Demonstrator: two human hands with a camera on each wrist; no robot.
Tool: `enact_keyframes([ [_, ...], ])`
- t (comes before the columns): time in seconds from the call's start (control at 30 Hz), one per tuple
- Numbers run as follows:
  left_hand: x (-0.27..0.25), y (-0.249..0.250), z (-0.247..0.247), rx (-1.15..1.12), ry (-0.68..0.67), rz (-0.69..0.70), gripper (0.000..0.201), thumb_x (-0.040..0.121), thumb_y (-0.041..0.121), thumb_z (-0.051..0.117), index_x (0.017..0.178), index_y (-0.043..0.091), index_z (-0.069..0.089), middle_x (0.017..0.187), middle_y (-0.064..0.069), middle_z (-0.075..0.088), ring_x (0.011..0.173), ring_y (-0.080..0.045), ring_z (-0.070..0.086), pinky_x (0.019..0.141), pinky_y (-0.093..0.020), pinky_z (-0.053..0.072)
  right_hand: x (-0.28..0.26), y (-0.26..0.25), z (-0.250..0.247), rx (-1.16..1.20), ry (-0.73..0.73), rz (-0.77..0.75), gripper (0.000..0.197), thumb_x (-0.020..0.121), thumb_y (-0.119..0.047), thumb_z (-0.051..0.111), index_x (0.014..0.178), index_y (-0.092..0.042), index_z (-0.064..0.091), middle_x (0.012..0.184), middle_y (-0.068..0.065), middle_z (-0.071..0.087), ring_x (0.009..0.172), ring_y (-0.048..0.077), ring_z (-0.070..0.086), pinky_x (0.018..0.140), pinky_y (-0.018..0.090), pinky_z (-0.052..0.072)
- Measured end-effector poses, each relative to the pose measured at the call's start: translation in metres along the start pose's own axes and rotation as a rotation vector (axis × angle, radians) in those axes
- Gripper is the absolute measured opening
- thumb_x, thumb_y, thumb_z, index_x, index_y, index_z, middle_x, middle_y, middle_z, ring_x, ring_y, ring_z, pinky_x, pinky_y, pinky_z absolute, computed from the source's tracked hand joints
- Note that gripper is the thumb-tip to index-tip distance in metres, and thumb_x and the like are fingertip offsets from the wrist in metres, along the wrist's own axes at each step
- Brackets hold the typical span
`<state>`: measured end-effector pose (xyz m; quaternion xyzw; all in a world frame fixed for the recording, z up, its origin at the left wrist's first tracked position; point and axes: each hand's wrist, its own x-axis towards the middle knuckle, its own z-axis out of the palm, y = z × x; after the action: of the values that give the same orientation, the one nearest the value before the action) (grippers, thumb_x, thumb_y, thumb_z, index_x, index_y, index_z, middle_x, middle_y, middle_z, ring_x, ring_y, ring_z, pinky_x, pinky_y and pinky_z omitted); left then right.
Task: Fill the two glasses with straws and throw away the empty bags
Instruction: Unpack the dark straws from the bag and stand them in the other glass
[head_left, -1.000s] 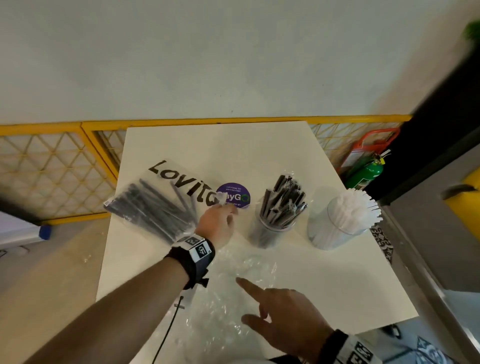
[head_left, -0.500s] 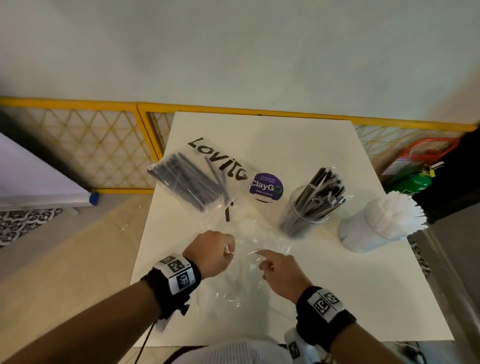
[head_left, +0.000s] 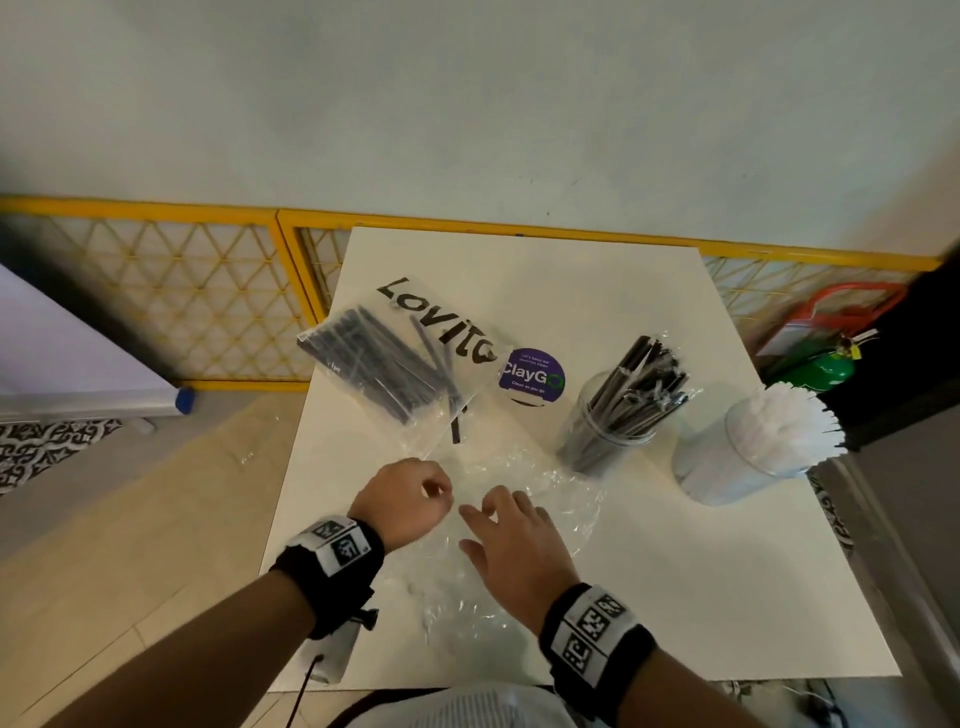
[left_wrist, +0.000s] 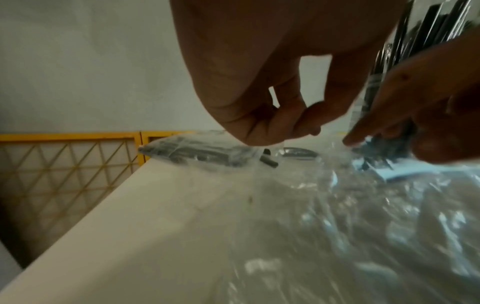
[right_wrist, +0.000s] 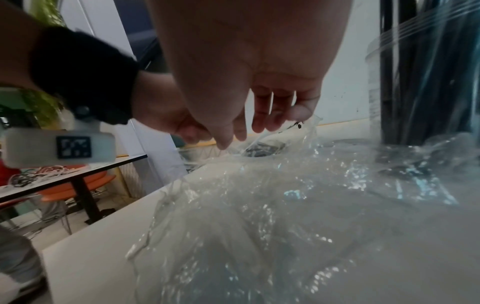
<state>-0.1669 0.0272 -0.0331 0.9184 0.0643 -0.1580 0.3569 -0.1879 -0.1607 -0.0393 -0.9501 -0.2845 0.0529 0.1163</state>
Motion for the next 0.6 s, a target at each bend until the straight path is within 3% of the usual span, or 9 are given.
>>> enact_keyframes([
  [0.07,0.009,0.002,-0.011,-0.052,0.088,0.014,0.013,0.084,0.023,0.06,0.088,0.033,0.068,0.096,0.014,0.064,0.093,-0.012,0.061,0.088,-0.032,0.05,0.004,-0.003,-0.001,-0.029,-0.015,0.019,0.031,0.08,-0.041,0.073,0.106,-0.026,0.067,0.095,-0.004,0.057,0.081,0.015,0.058,0.067,0.031,0.056],
  [0.13,0.025,0.006,-0.019,0.049,0.161,0.027,0.017,0.086,0.021,0.057,0.095,0.032,0.068,0.104,0.011,0.055,0.093,-0.018,0.061,0.086,-0.033,0.049,0.005,-0.003,-0.002,-0.063,-0.019,0.011,0.028,0.08,-0.042,0.072,0.103,-0.026,0.067,0.095,-0.004,0.057,0.081,0.015,0.058,0.068,0.032,0.055],
  [0.2,0.043,0.014,-0.02,0.265,0.146,0.079,0.023,0.089,0.026,0.056,0.109,0.03,0.067,0.119,0.004,0.045,0.103,-0.022,0.057,0.086,-0.035,0.049,0.003,0.0,-0.004,-0.079,-0.031,0.025,0.03,0.082,-0.044,0.069,0.105,-0.026,0.066,0.098,-0.004,0.058,0.084,0.016,0.058,0.072,0.033,0.054],
  [0.3,0.061,0.025,-0.004,0.691,0.063,0.193,0.034,0.087,0.027,0.053,0.118,0.028,0.066,0.138,-0.006,0.033,0.119,-0.027,0.043,0.097,-0.045,0.045,0.003,0.002,-0.013,-0.095,-0.069,0.059,0.035,0.084,-0.05,0.064,0.109,-0.025,0.065,0.102,-0.003,0.059,0.09,0.019,0.059,0.079,0.036,0.051],
  [0.37,0.068,0.03,0.003,0.836,0.046,0.155,0.039,0.085,0.022,0.053,0.123,0.021,0.062,0.142,-0.009,0.031,0.119,-0.031,0.044,0.099,-0.048,0.043,0.005,0.001,-0.023,-0.074,-0.119,0.069,0.04,0.087,-0.052,0.059,0.116,-0.024,0.063,0.11,-0.001,0.059,0.1,0.022,0.058,0.088,0.039,0.048],
  [0.43,0.075,0.034,0.0,0.884,0.032,0.102,0.04,0.086,0.017,0.052,0.126,0.012,0.058,0.139,-0.011,0.038,0.117,-0.031,0.049,0.099,-0.046,0.045,0.01,0.003,-0.032,-0.013,-0.115,0.08,0.044,0.091,-0.054,0.053,0.122,-0.023,0.062,0.116,-0.001,0.06,0.107,0.021,0.056,0.093,0.039,0.047],
  [0.5,0.079,0.037,-0.011,0.845,0.058,0.138,0.034,0.088,0.013,0.049,0.12,0.01,0.061,0.129,-0.012,0.053,0.113,-0.029,0.056,0.097,-0.043,0.047,0.018,0.006,-0.038,0.05,-0.043,0.082,0.042,0.094,-0.05,0.048,0.119,-0.021,0.065,0.113,0.001,0.064,0.103,0.021,0.058,0.09,0.039,0.05],
  [0.6,0.074,0.038,-0.037,0.665,0.249,0.28,0.024,0.091,0.012,0.049,0.104,0.012,0.069,0.11,-0.008,0.068,0.094,-0.027,0.065,0.08,-0.04,0.054,0.044,0.009,-0.042,0.155,0.057,0.113,0.032,0.096,-0.03,0.047,0.111,-0.012,0.069,0.105,0.004,0.067,0.098,0.023,0.057,0.088,0.035,0.051],
])
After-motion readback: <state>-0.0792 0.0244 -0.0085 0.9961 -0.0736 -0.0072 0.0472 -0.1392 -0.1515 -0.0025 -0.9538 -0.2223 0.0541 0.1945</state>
